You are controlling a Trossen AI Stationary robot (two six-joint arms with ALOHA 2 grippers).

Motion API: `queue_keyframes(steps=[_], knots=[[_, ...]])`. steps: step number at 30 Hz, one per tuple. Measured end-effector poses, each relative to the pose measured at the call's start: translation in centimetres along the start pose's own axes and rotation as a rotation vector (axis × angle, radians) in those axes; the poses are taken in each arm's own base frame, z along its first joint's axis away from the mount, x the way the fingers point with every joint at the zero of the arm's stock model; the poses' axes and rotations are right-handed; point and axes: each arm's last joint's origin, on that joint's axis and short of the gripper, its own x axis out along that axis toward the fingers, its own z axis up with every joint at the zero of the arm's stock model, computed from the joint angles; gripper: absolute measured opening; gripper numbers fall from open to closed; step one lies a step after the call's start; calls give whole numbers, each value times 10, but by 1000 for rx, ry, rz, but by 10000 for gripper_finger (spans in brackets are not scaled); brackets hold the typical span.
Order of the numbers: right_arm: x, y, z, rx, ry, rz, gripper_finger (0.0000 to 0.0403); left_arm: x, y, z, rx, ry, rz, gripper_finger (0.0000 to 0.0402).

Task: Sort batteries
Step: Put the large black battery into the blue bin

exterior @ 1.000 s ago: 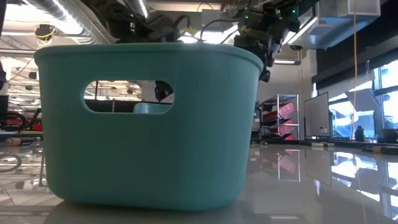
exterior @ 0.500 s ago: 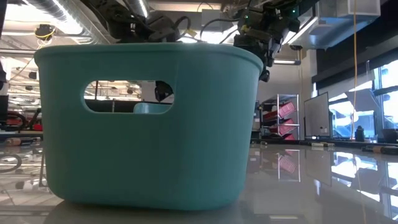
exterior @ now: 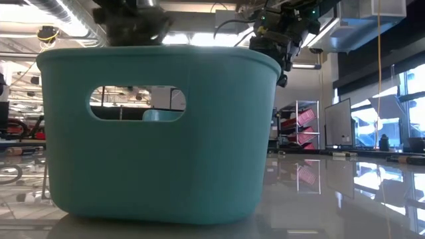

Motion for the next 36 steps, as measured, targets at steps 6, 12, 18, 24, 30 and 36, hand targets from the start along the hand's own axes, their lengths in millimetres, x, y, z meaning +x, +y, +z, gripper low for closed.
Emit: queue_keyframes(steps=[6, 12, 18, 24, 30, 36], knots=[[0, 0, 4, -17, -42, -2, 117, 21, 10, -30, -481, 225, 167, 129], [0, 0, 5, -26, -49, -2, 117, 49, 7, -57, -644, 330, 252, 129], [0, 0, 5, -29, -49, 0, 117, 68, 9, -79, -770, 388, 352, 129], [0, 0, 5, -53, -49, 7, 117, 82, 9, -87, -843, 355, 371, 129], [0, 0, 4, -55, -45, 8, 117, 88, 13, -91, -900, 334, 380, 129], [0, 0, 4, -68, -42, 8, 117, 98, 19, -94, -957, 285, 365, 129]])
